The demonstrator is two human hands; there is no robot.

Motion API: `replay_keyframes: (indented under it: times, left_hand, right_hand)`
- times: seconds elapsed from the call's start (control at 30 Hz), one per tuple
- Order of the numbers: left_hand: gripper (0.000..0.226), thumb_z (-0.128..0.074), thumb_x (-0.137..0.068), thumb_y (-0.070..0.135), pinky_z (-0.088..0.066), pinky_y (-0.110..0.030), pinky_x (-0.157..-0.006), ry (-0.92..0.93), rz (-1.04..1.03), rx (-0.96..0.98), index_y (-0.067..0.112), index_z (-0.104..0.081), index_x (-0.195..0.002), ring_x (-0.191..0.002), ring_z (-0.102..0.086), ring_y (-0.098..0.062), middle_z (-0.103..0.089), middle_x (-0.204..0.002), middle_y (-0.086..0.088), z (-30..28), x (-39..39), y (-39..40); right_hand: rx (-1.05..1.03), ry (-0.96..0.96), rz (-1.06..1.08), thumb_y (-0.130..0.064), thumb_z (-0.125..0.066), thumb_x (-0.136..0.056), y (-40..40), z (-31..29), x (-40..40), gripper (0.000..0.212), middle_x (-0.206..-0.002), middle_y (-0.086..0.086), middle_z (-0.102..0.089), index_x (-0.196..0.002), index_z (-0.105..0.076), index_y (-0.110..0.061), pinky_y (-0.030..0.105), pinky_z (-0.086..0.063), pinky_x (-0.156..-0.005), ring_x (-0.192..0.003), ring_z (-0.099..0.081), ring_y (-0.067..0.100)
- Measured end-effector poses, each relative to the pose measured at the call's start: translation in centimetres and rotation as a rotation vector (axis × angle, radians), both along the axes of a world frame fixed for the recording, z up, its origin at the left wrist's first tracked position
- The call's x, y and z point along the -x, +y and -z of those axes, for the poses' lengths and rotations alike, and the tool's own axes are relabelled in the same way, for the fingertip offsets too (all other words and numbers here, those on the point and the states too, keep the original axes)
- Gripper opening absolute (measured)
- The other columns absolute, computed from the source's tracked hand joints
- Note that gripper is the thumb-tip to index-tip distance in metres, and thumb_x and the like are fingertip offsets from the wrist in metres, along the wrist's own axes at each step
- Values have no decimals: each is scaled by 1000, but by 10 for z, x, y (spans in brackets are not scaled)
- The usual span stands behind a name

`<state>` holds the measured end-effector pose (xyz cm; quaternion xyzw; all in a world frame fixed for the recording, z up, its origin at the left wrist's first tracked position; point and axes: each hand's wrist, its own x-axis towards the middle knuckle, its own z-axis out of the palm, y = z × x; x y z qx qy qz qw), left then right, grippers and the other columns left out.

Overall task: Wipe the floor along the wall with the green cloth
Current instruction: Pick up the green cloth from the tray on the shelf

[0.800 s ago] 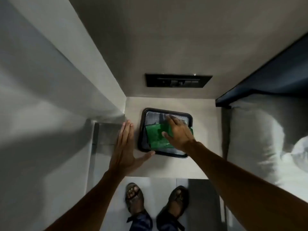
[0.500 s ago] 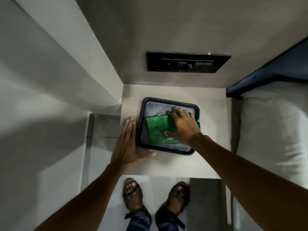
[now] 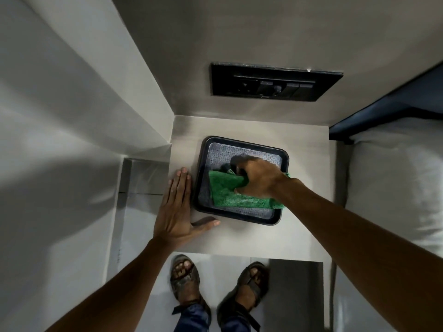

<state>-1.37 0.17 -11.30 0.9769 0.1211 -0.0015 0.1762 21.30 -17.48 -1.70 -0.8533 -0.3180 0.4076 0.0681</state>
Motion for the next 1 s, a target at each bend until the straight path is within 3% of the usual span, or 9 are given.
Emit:
replay_keyframes:
  times: [0.1,0.2,0.27,0.37,0.53,0.6,0.7,0.9,1.0]
  left_hand:
    - [149,-64,-78,98,-14,-49,-142,-4,0,8,-4,-13,-174,-175,-9,-32,-8,-187,-18,0,1,0]
    - [149,-65,-79,97,-15,-50,-142,-7,2,13,-5,-14,-174,-174,-11,-34,-9,-186,-20,0,1,1]
    - [147,-65,-80,96,-19,-54,-141,-7,9,36,-7,-17,-173,-174,-14,-36,-12,-185,-22,-1,0,1]
    - [145,-61,-82,97,-19,-55,-140,-6,-1,101,-6,-17,-173,-174,-13,-37,-12,-185,-22,-9,3,1]
    - [145,-54,-82,101,1,-44,-142,81,-70,169,7,0,-177,-175,8,-24,10,-188,-9,-29,27,0]
    - [145,-53,-82,102,10,-36,-141,88,-112,183,9,4,-177,-174,14,-20,18,-187,-3,-36,41,4]
    - [144,-55,-82,100,1,-42,-143,78,-159,182,8,2,-177,-175,8,-22,12,-188,-6,-40,66,15]
    - [134,-58,-90,92,-5,-48,-143,-13,-348,189,7,-3,-177,-176,0,-25,2,-189,-10,-26,140,24]
    - [125,-51,-94,90,-8,-51,-142,29,-461,166,12,-2,-178,-175,2,-22,6,-189,-7,-5,193,23]
  right_hand:
    - [44,27,-6,-32,-88,-88,0,0,0,54,-102,-2,-65,-124,-49,-35,41,-58,-88,-103,-69,30]
    - [28,117,58,-32,-94,-84,-2,-7,-3,96,-132,10,-69,-162,-37,-28,38,-56,-99,-118,-68,33]
    - [29,139,39,-36,-93,-85,-3,-13,-5,83,-132,10,-72,-156,-51,-22,33,-56,-96,-120,-71,31]
    - [8,162,79,-39,-89,-89,-4,-28,-5,43,-114,4,-78,-124,-73,-19,29,-56,-85,-106,-74,24]
    - [-143,234,181,-38,-80,-98,2,-74,5,44,-111,-11,-79,-139,-68,-25,14,-55,-88,-103,-75,8]
    - [-195,223,186,-38,-76,-101,13,-92,16,52,-121,-7,-80,-148,-60,-24,23,-58,-98,-111,-75,13]
    - [-294,230,195,-36,-70,-105,37,-109,42,56,-137,-3,-75,-155,-51,-18,41,-57,-113,-124,-72,19]
    - [-443,250,141,-31,-65,-109,105,-105,121,48,-130,-3,-71,-154,-49,-27,38,-61,-101,-119,-70,22]
    - [-454,242,-58,-28,-55,-113,138,-85,174,37,-134,8,-72,-149,-49,-21,44,-64,-100,-115,-70,23]
